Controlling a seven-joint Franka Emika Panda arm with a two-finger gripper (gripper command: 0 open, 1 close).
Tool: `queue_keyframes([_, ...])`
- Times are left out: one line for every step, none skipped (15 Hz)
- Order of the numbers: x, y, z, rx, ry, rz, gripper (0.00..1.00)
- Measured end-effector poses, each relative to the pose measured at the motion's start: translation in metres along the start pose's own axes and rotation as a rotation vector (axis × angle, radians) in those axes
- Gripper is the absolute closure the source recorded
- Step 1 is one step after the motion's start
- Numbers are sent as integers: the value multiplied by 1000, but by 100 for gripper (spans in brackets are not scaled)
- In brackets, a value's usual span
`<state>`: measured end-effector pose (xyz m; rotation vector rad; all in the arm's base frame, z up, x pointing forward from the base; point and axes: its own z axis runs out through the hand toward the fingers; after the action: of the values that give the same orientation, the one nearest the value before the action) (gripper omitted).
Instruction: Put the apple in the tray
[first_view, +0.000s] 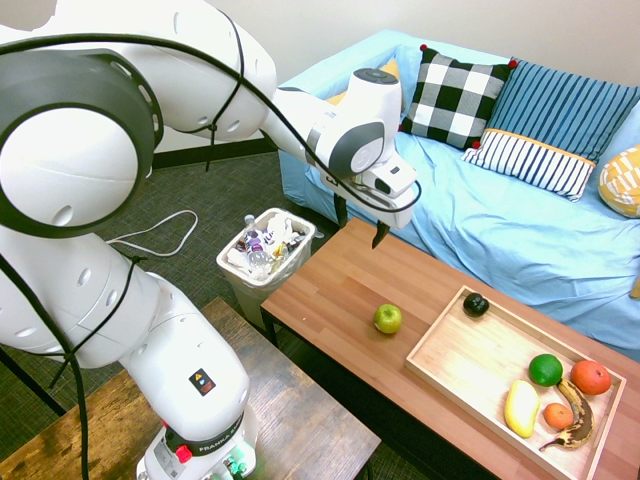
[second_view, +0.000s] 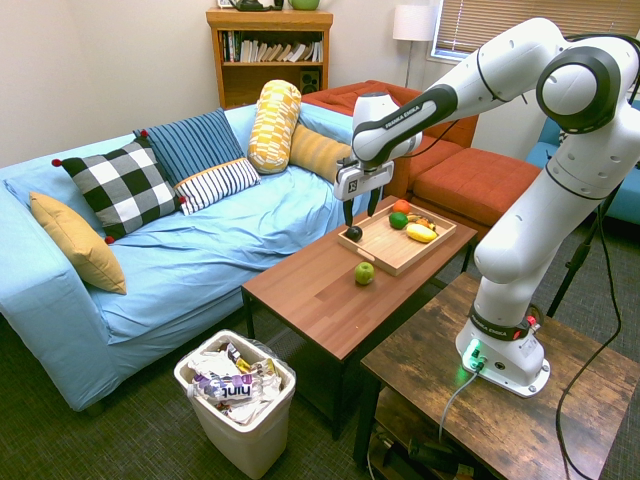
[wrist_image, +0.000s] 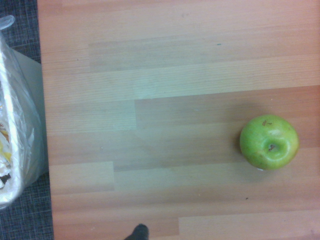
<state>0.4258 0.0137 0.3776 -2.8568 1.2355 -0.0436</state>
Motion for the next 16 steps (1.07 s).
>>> queue_keyframes([1, -1, 0, 1, 1, 0, 0])
queue_keyframes([1, -1, 0, 2, 1, 0, 0])
queue_keyframes([3, -1, 3, 2, 1, 13, 0])
queue_keyframes([8, 0, 9, 2, 7, 37, 0])
queue_keyframes([14, 1, 16, 2, 19, 67, 0])
queue_keyframes([22, 2, 26, -1, 32, 99, 0])
queue_keyframes([28, 4, 37, -8, 37, 128, 0])
queue_keyframes([34, 7, 49, -21, 38, 155, 0])
queue_keyframes([41, 11, 62, -40, 42, 180, 0])
queue_keyframes([46, 15, 76, -59, 43, 204, 0])
queue_keyframes([51, 19, 90, -75, 37, 221, 0])
queue_keyframes([56, 22, 104, -86, 29, 234, 0])
queue_keyframes([62, 24, 118, -93, 20, 244, 0])
queue_keyframes([67, 26, 131, -101, 10, 253, 0])
queue_keyframes([73, 28, 144, -112, 0, 262, 0])
queue_keyframes([79, 28, 156, -123, -9, 272, 0])
